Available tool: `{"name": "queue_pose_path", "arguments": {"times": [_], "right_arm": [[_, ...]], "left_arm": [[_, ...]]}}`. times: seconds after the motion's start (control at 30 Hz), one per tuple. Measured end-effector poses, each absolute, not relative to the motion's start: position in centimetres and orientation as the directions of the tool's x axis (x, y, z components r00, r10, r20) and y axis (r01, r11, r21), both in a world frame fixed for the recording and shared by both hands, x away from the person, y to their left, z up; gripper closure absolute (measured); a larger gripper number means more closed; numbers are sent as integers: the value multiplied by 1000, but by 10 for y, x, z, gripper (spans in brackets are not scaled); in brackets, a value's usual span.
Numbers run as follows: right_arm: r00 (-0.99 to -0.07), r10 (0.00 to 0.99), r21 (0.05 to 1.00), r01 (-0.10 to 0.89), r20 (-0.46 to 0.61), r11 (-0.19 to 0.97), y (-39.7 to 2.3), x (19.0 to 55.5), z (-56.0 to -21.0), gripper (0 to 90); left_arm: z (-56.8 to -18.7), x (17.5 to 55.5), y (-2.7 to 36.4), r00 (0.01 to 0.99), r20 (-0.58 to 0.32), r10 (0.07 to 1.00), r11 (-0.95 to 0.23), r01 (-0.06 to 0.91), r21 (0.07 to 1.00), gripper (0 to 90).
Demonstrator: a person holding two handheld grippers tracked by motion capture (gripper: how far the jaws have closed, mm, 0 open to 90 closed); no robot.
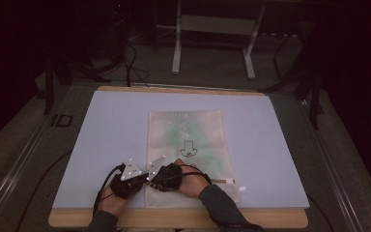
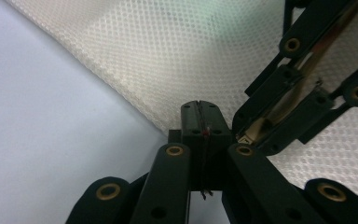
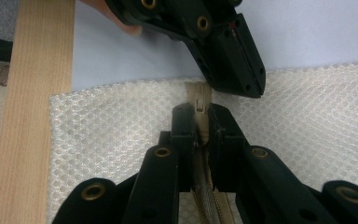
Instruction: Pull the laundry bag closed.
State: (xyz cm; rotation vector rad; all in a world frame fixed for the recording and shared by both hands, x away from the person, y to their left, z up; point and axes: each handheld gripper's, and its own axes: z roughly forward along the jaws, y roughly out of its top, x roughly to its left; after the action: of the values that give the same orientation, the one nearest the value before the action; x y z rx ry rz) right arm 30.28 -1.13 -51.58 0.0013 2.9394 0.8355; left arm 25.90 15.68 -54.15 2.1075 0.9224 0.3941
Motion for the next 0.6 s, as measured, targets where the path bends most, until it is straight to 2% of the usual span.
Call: {"name": "queue_pose_path", "arguments": {"times": [0.4, 0.6], "right_arm": [[-997, 12, 475, -28, -81, 880, -17, 306, -511, 823], [-998, 20, 497, -14, -63, 868, -25, 309, -513, 822]], "left_arm": [[-542, 259, 157, 679, -22, 734, -430, 489, 759, 899], [-542, 259, 158, 678, -28, 735, -423, 489, 763, 896]]}}
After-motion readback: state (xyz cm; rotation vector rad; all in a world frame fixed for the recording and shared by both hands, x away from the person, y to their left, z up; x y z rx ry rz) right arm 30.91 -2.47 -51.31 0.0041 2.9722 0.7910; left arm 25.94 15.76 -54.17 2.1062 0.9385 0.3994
